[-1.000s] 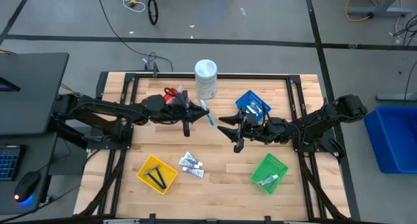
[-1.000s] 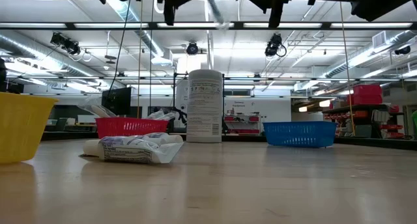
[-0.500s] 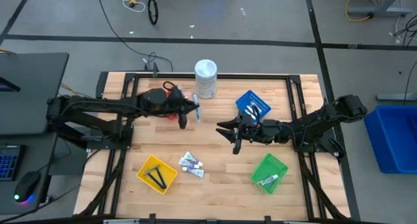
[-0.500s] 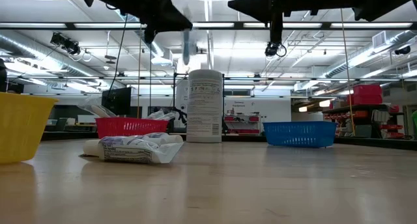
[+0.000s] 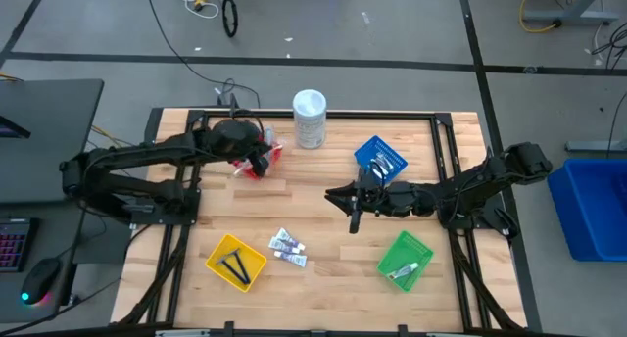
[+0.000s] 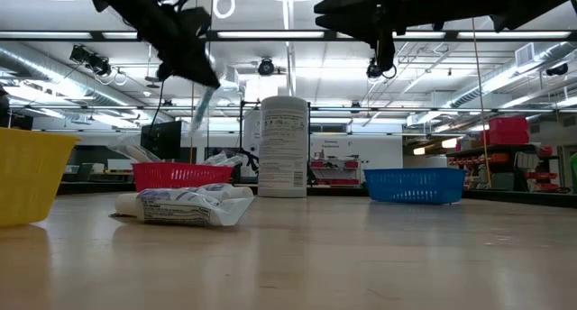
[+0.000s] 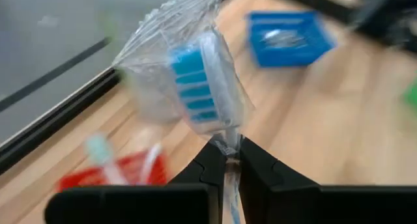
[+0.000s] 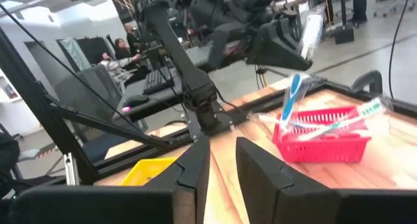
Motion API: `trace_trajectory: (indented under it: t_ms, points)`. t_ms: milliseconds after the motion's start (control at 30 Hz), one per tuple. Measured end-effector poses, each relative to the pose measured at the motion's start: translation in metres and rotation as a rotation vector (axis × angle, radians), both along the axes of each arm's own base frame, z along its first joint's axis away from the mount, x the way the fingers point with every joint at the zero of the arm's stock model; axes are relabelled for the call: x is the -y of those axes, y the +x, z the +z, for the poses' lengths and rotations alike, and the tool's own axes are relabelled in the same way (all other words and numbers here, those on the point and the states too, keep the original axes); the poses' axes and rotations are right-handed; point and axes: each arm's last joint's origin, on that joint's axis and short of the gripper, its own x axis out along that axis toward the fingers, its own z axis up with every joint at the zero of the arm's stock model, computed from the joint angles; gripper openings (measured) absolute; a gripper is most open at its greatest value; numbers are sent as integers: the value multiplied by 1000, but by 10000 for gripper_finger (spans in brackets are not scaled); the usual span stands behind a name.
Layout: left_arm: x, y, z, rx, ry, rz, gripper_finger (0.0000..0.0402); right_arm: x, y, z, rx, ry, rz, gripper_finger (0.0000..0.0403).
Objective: Pick & Place Travel size toiletries
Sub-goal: Put the blue toothbrush into the orange basket
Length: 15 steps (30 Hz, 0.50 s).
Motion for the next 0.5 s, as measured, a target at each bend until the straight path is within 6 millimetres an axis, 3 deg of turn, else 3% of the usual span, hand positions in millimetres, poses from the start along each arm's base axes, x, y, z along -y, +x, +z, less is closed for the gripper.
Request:
trace_trajectory:
  t_ms: [200,500]
  points:
    - [-15,-14,-9,-122,-22,113,30,0,0,-3,-24,11,0,68]
    - [-36,-23,-11,-123,-39,204,28,0,0,-4,-39,8,-1,69]
